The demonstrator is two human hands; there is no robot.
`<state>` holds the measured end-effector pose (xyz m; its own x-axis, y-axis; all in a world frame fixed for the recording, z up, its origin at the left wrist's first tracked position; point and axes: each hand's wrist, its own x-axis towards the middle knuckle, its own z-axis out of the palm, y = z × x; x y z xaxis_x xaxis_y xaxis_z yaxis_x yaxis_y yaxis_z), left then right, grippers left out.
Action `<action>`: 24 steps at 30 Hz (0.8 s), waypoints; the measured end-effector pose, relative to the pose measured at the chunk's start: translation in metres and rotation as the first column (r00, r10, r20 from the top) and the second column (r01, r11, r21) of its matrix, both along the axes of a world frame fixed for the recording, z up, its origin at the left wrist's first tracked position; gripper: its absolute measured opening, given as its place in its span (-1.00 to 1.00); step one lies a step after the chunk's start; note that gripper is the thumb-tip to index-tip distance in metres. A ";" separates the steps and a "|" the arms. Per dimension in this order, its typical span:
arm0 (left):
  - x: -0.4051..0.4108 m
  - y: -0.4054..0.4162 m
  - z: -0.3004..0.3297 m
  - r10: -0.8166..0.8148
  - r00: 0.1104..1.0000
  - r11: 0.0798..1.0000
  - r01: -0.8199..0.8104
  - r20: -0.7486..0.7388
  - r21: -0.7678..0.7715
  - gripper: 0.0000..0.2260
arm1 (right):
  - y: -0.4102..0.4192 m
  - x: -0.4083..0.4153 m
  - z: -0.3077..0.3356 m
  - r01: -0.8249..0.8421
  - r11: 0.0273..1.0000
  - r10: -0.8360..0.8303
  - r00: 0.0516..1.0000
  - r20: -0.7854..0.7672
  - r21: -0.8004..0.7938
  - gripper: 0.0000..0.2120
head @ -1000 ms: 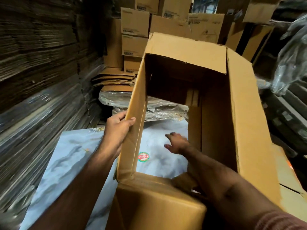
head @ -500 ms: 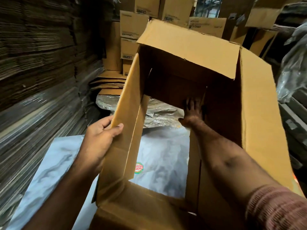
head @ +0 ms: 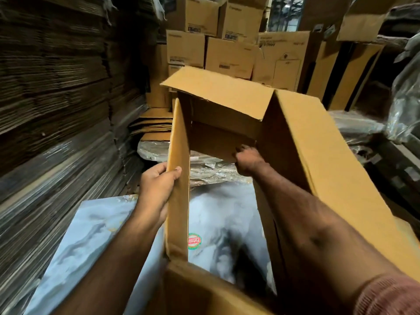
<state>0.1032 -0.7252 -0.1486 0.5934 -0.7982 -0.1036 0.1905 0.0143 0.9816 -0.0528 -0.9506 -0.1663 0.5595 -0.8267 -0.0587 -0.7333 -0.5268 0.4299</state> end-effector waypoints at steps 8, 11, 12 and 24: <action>0.033 -0.053 -0.027 0.258 0.962 0.963 -0.249 -0.085 0.104 -0.86 | 0.038 0.019 0.028 -0.086 0.945 0.071 0.996 -0.058 -0.317 -0.45; 0.042 -0.052 -0.033 0.317 0.937 0.942 -0.293 -0.149 0.163 -0.92 | 0.038 0.003 0.023 0.072 0.989 -0.053 0.988 0.145 -0.127 -0.31; 0.044 -0.050 -0.033 0.334 0.928 0.936 -0.307 -0.167 0.170 -0.88 | 0.038 -0.003 0.019 0.133 0.991 -0.125 0.965 0.232 -0.017 -0.30; 0.047 -0.037 -0.030 0.326 0.931 0.932 -0.287 -0.166 0.221 -0.77 | 0.039 -0.023 0.014 0.190 0.976 -0.219 0.879 0.424 0.111 -0.49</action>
<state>0.1498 -0.7622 -0.1789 0.7581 -0.5340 -0.3743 0.3956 -0.0797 0.9150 -0.0756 -0.9121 -0.1527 0.3605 -0.9281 0.0933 -0.9326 -0.3605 0.0168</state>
